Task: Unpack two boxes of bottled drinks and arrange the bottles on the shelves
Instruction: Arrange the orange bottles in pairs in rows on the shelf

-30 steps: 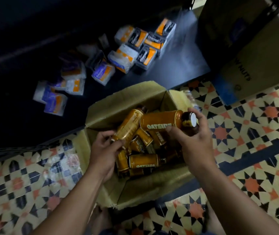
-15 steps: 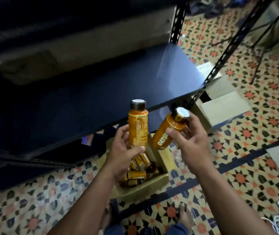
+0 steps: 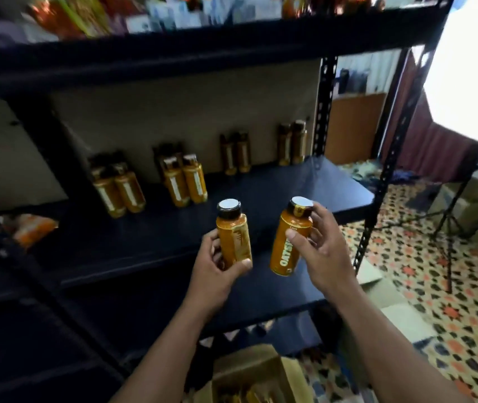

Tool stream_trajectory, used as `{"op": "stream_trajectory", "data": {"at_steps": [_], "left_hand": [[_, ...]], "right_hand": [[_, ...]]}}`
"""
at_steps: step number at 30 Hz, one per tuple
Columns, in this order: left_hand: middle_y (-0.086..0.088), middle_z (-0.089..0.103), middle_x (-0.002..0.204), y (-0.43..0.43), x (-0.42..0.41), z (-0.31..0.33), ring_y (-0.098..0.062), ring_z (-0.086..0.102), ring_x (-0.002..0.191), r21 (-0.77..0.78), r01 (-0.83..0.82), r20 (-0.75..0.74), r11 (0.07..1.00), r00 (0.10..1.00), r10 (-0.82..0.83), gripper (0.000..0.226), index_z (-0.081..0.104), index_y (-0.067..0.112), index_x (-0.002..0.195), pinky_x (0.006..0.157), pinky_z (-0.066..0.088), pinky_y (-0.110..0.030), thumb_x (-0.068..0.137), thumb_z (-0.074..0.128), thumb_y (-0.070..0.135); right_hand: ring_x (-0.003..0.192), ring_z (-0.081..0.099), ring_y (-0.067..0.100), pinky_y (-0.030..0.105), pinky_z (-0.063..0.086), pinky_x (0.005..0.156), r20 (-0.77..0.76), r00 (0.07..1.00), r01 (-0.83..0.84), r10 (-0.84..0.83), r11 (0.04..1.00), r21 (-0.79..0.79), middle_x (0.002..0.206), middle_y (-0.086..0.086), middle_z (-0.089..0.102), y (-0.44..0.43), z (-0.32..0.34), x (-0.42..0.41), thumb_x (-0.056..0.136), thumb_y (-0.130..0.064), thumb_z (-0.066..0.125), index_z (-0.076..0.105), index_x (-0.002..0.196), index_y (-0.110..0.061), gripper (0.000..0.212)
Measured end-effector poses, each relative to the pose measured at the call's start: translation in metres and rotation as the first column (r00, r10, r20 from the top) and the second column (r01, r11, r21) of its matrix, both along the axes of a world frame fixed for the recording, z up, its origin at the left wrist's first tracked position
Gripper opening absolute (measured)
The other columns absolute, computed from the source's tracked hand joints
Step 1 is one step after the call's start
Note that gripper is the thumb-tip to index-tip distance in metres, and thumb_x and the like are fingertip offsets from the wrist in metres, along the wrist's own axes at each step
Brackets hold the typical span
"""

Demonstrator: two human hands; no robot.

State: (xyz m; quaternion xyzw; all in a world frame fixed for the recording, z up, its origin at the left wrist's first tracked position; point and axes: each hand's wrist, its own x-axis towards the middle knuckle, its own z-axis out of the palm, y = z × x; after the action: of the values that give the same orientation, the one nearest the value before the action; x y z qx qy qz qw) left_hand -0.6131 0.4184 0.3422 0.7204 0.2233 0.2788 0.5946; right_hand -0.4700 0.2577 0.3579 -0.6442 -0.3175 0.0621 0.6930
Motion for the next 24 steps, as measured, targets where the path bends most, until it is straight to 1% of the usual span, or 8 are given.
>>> {"op": "stream_trajectory", "data": {"at_steps": [2,3,6,9,13,17,22,24], "left_hand": [[0.011,0.060,0.129,0.002,0.003,0.014,-0.004,0.065,0.111,-0.009,-0.062,0.018,0.998,0.998,0.062,0.068,0.046,0.044,0.126,0.090,0.054,-0.027,0.081,0.083,0.011],[0.011,0.060,0.129,0.003,0.004,0.018,-0.005,0.064,0.112,-0.010,-0.095,0.020,0.995,0.995,0.095,0.068,0.045,0.043,0.128,0.091,0.054,-0.027,0.080,0.084,0.013],[0.014,0.058,0.128,0.006,0.006,0.025,-0.007,0.058,0.117,0.031,-0.194,-0.007,0.981,0.981,0.194,0.071,0.044,0.041,0.132,0.101,0.049,-0.033,0.078,0.086,0.021],[0.017,0.057,0.125,0.012,0.009,0.028,-0.005,0.056,0.116,0.049,-0.229,-0.036,0.972,0.972,0.231,0.072,0.043,0.043,0.131,0.098,0.048,-0.032,0.077,0.087,0.023],[0.020,0.057,0.123,0.032,0.019,0.023,-0.002,0.055,0.116,0.065,-0.206,-0.078,0.976,0.974,0.211,0.073,0.043,0.039,0.134,0.092,0.048,-0.028,0.078,0.087,0.021],[0.016,0.057,0.127,0.065,0.039,0.014,-0.007,0.055,0.118,0.091,-0.165,-0.129,0.982,0.976,0.176,0.076,0.043,0.034,0.139,0.100,0.048,-0.033,0.079,0.086,0.018],[0.014,0.052,0.126,0.109,0.069,0.001,-0.009,0.051,0.121,0.145,-0.089,-0.196,0.985,0.974,0.117,0.079,0.039,0.031,0.145,0.096,0.042,-0.028,0.081,0.085,0.017],[0.014,0.052,0.127,0.122,0.077,-0.005,-0.009,0.051,0.120,0.131,-0.058,-0.204,0.990,0.975,0.084,0.074,0.040,0.033,0.142,0.095,0.041,-0.028,0.083,0.082,0.014]], "right_hand": [[0.115,0.067,0.014,0.038,0.055,0.099,0.027,0.999,-0.043,0.042,0.999,0.009,0.126,-0.006,0.068,0.004,0.016,0.010,0.093,-0.015,0.075,0.048,0.145,-0.019,0.059],[0.115,0.067,0.014,0.040,0.055,0.101,0.030,0.998,-0.063,0.062,0.998,0.015,0.125,-0.008,0.068,0.007,0.023,0.014,0.093,-0.013,0.074,0.048,0.145,-0.020,0.059],[0.116,0.067,0.010,0.041,0.053,0.105,0.037,0.994,-0.107,0.107,0.994,0.010,0.127,-0.009,0.067,0.016,0.034,0.021,0.094,-0.011,0.073,0.047,0.145,-0.025,0.059],[0.117,0.064,0.002,0.036,0.051,0.106,0.046,0.990,-0.131,0.133,0.991,-0.041,0.127,-0.016,0.066,0.026,0.037,0.029,0.095,-0.016,0.073,0.046,0.142,-0.035,0.058],[0.124,0.058,-0.003,0.039,0.048,0.110,0.046,0.990,-0.125,0.131,0.985,-0.116,0.134,-0.017,0.062,0.046,0.028,0.043,0.094,-0.027,0.074,0.044,0.147,-0.036,0.062],[0.127,0.058,0.004,0.046,0.048,0.111,0.023,0.997,-0.071,0.075,0.987,-0.145,0.133,-0.017,0.064,0.075,0.013,0.059,0.092,-0.035,0.076,0.044,0.148,-0.040,0.064],[0.120,0.062,0.001,0.045,0.051,0.108,-0.006,1.000,-0.007,0.006,0.986,-0.165,0.123,-0.020,0.069,0.114,-0.002,0.077,0.092,-0.031,0.078,0.048,0.145,-0.039,0.062],[0.118,0.062,-0.001,0.042,0.050,0.108,-0.010,0.999,0.032,-0.034,0.984,-0.175,0.119,-0.024,0.069,0.125,-0.007,0.082,0.091,-0.028,0.078,0.051,0.134,-0.052,0.056]]}}
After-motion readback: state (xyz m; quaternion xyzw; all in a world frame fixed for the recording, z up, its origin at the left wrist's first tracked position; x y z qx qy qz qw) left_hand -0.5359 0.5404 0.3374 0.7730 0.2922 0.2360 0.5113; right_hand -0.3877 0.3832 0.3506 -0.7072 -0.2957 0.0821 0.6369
